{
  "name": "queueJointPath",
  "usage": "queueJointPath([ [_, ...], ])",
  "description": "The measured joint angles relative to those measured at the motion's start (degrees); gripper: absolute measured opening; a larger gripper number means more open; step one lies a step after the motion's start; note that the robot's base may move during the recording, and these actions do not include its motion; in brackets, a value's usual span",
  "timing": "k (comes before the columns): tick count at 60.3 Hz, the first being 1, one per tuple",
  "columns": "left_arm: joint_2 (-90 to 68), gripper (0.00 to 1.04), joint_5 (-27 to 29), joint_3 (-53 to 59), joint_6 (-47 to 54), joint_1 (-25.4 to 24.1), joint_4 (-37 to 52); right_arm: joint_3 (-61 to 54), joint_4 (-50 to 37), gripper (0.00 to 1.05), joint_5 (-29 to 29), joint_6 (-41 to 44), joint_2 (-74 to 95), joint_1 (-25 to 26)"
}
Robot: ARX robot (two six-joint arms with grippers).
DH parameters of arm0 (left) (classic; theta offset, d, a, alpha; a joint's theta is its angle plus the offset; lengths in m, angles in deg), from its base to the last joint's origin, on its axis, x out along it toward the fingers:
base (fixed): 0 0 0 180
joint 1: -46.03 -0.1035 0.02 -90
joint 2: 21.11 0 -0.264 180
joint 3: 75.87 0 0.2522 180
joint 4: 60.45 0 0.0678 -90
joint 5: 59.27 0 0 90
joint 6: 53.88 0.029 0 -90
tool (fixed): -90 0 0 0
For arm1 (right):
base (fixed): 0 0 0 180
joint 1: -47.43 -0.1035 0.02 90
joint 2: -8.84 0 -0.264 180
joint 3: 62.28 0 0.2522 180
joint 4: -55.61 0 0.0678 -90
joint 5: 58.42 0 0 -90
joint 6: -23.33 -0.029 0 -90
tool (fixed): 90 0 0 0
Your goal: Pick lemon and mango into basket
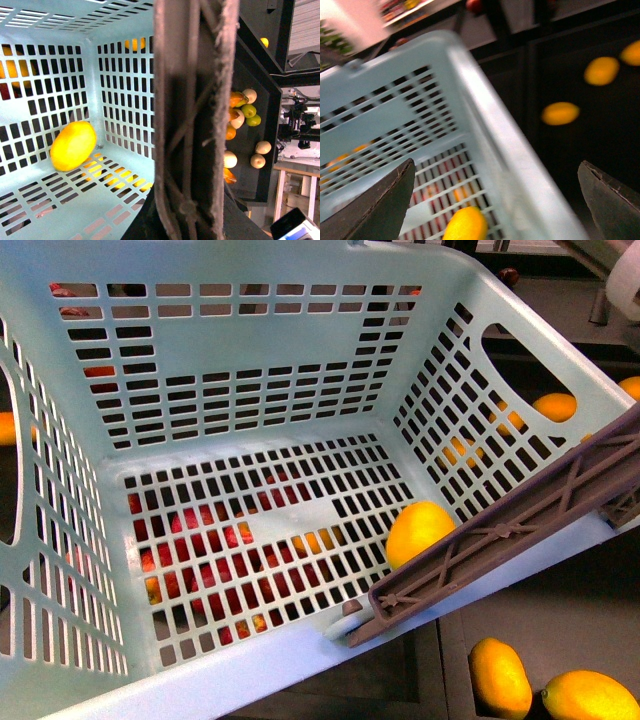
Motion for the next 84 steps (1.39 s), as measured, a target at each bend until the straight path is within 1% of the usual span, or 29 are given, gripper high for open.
queueJointPath([
  [2,0.0,0.06,0.0,0.0,0.0,0.0,0.0,-0.8,0.2,0.95,2.3,1.3,-0.9,1.5],
  [3,0.0,0.06,0.0,0.0,0.0,0.0,0.0,-1.2,-0.7,0.94,2.6,2.2,-1.0,2.1],
  [6,0.0,0.06,0.1,0.0,0.0,0.0,0.0,-4.3,-7.3,0.85,3.2,7.5,-2.7,4.7],
  [8,0.0,0.06,0.0,0.0,0.0,0.0,0.0,-6.4,-9.9,0.80,3.7,10.7,-4.4,5.7],
  [10,0.0,0.06,-0.1,0.0,0.0,0.0,0.0,-8.6,-11.0,0.73,3.5,14.3,-7.0,6.0],
  [13,0.0,0.06,0.0,0.0,0.0,0.0,0.0,-10.1,-11.1,0.66,3.2,16.5,-9.5,6.1],
  [15,0.0,0.06,-0.1,0.0,0.0,0.0,0.0,-11.2,-11.0,0.59,3.1,18.4,-11.4,6.1],
  [22,0.0,0.06,-0.5,0.0,0.0,0.1,0.0,-13.7,-9.6,0.42,3.1,20.7,-14.8,6.1],
  [24,0.0,0.06,-0.5,0.0,0.0,0.1,0.0,-14.5,-8.8,0.35,3.1,21.1,-16.2,6.1],
  [27,0.0,0.06,-0.4,0.0,0.0,0.0,0.0,-15.3,-8.0,0.28,3.1,21.3,-17.8,6.1],
  [29,0.0,0.06,-0.2,0.0,0.0,0.0,0.0,-16.0,-7.2,0.21,3.1,21.5,-19.4,6.1],
  [34,0.0,0.06,0.3,0.0,0.1,0.0,0.0,-17.0,-5.6,0.08,3.1,21.8,-22.1,6.1],
  [36,0.0,0.06,0.3,0.0,0.2,0.0,0.0,-17.9,-5.8,0.02,3.1,22.0,-22.8,6.1],
  [38,0.0,0.06,0.2,0.0,0.2,0.0,0.0,-18.8,-7.5,0.02,3.1,22.1,-23.0,6.1],
  [41,0.0,0.06,0.1,0.0,0.1,0.0,0.0,-19.9,-7.4,0.02,3.1,22.3,-23.6,6.1],
  [50,0.0,0.06,0.0,0.0,0.0,0.0,0.0,-21.5,-1.0,0.02,3.1,22.3,-31.1,6.1],
  [68,0.0,0.06,0.2,0.0,0.0,0.0,0.0,-21.6,8.8,0.03,3.1,22.4,-42.1,6.1],
  [70,0.0,0.06,0.2,0.0,0.0,0.0,0.0,-21.6,9.3,0.10,3.1,22.4,-42.9,6.1],
  [73,0.0,0.06,0.2,0.0,0.0,0.0,0.0,-21.6,9.3,0.17,3.1,22.4,-43.3,6.1],
  [75,0.0,0.06,0.1,0.0,0.0,0.0,0.0,-21.6,9.4,0.24,3.1,22.4,-43.5,6.1],
  [76,0.0,0.06,0.1,0.0,0.0,0.0,0.0,-21.6,9.4,0.25,3.1,22.4,-43.5,6.1],
  [78,0.0,0.06,0.0,0.0,0.0,0.0,0.0,-21.6,9.4,0.32,3.1,22.4,-43.5,6.1],
  [84,0.0,0.06,-0.1,0.0,0.0,0.0,0.0,-21.6,9.5,0.48,3.1,22.4,-43.5,6.1],
])
